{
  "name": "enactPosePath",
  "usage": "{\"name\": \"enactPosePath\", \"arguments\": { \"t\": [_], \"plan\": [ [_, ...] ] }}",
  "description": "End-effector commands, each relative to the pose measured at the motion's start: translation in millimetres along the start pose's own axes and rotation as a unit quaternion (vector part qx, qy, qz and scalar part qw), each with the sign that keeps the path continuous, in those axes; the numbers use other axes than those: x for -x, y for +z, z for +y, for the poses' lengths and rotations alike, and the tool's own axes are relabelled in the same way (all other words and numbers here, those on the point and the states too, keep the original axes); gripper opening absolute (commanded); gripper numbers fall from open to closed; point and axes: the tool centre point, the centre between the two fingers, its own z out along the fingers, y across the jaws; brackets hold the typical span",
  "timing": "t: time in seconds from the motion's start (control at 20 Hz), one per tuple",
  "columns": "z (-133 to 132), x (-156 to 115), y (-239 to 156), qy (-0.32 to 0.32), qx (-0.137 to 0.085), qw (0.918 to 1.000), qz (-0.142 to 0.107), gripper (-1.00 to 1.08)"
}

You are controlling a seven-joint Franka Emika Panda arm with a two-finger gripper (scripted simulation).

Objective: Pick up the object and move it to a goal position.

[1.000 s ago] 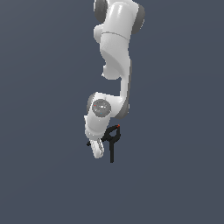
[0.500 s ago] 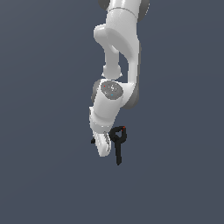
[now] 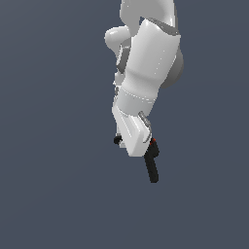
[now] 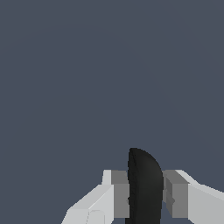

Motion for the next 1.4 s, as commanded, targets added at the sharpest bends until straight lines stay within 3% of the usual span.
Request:
{"name": "enactPosePath", "arguments": {
  "t": [0.0,0.35,0.65,0.9,1.35],
  "plan": [
    [-16.4,-1.2,-47.0,0.016,-0.023,0.9996,0.011,-1.0],
    [-46.0,0.2,-152.6,0.049,-0.07,0.9956,0.039,-1.0],
    [-59.1,3.8,-213.6,0.066,-0.097,0.9916,0.055,-1.0],
    [-64.3,6.6,-239.6,0.072,-0.108,0.9896,0.062,-1.0],
    [-63.0,9.6,-248.6,0.072,-0.108,0.9897,0.062,-1.0]
  ]
}}
